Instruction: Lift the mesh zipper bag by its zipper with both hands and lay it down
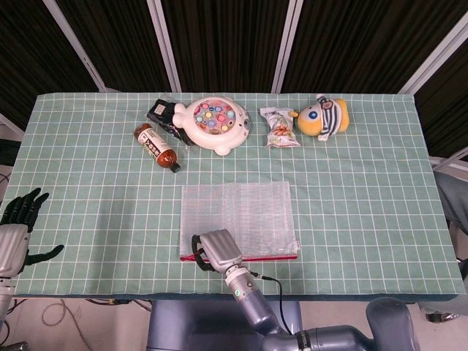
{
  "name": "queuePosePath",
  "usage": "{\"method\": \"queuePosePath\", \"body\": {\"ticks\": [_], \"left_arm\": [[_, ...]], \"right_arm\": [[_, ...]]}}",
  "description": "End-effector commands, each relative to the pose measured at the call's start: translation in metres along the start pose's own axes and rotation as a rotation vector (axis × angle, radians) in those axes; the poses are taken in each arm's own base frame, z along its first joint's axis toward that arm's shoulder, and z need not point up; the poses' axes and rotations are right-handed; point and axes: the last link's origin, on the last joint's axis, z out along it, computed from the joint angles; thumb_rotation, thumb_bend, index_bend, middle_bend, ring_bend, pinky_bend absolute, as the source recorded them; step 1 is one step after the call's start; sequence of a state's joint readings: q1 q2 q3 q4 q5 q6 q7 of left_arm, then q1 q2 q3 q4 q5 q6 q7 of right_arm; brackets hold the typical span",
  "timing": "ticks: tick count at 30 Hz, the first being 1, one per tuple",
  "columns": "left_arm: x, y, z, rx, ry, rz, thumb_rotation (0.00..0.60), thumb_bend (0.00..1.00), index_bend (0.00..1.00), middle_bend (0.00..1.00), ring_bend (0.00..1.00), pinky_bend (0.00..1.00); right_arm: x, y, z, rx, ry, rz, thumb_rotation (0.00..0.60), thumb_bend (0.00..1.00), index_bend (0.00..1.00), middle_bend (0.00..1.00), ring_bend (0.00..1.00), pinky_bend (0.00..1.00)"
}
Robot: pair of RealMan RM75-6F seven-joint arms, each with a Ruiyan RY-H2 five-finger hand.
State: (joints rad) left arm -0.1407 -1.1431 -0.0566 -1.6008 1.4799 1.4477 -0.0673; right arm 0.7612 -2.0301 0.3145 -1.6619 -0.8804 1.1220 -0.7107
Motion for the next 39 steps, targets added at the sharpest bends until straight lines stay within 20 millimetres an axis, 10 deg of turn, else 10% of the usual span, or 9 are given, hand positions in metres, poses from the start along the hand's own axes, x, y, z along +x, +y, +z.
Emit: {"method": "queuePosePath", "body": {"ticks": [1,17,39], "left_arm": [[0.002,0.002,0.000,-0.002,0.005,0.010,0.600,0.05,0.02,0.00,0.00,0.00],[0.027,0.050,0.041,-0.089,0.034,0.014,0.600,0.11,0.12,0.00,0.00,0.00],[0.050,0.138,0.135,-0.375,-0.173,0.099,0.600,0.19,0.39,0.11,0.00,0.00]], "right_arm": [[0.024,0.002,0.003,-0.006,0.045,-0.008,0.600,0.57,0.59,1.00,1.00,1.00],[0.106,-0.005,0.019,0.002,0.161,-0.002,0.600,0.57,0.60,1.00,1.00,1.00],[0.117,-0.021,0.017,0.024,0.135,0.008,0.600,0.57,0.60,1.00,1.00,1.00]]}}
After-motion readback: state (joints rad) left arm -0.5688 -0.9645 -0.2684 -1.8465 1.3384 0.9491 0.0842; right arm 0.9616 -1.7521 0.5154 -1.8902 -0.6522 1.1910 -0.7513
